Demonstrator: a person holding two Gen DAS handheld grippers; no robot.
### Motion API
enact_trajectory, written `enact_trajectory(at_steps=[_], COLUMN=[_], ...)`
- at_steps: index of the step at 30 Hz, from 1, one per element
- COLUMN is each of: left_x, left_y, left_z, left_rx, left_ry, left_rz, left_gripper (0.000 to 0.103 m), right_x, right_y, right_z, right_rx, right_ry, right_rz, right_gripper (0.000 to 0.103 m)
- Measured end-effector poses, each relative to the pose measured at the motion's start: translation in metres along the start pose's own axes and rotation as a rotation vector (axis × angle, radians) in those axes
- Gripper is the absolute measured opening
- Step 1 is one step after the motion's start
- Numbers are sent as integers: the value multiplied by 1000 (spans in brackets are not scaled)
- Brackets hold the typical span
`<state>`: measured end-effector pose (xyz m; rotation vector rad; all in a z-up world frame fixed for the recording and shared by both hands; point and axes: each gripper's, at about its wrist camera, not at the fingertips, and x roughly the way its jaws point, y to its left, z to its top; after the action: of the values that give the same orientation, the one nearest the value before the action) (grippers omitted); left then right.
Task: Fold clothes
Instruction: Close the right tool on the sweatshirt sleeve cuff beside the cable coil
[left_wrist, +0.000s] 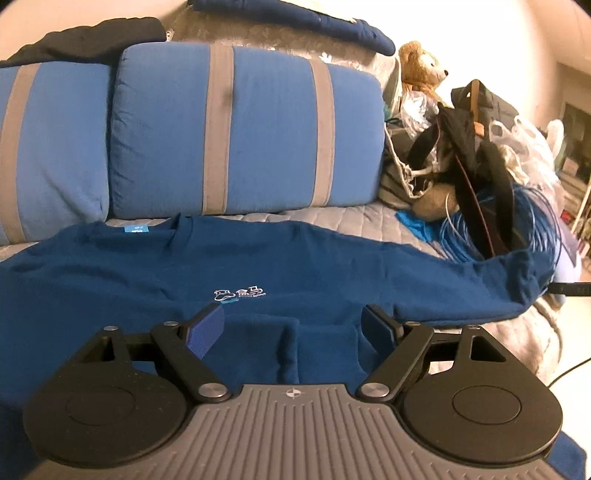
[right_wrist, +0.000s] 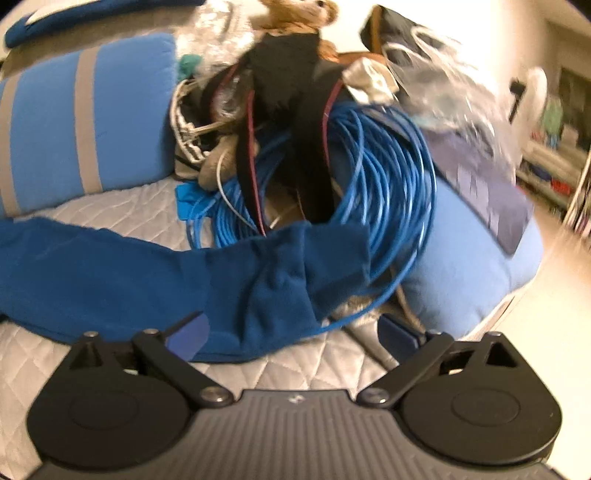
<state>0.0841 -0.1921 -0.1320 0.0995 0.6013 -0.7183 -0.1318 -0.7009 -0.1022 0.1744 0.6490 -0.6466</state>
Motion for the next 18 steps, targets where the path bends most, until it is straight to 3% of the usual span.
enact_trajectory(at_steps=[9, 11, 13, 18], left_x=[2, 3, 3, 3], left_y=[1, 1, 0, 1], left_z=[1, 2, 2, 1], left_rx=[-15, -17, -16, -17], left_ry=[-11, -12, -13, -18], left_rz=[19, 22, 23, 25], left_gripper=[82, 82, 82, 82], right_x=[30, 35, 41, 53], right_y=[-30, -38, -47, -58], right_z=[-10, -9, -8, -10], right_rx=[260, 336, 427, 545], right_ry=[-42, -50, -56, -60], right_rz=[43, 47, 48, 54], right_gripper=[78, 70, 56, 42])
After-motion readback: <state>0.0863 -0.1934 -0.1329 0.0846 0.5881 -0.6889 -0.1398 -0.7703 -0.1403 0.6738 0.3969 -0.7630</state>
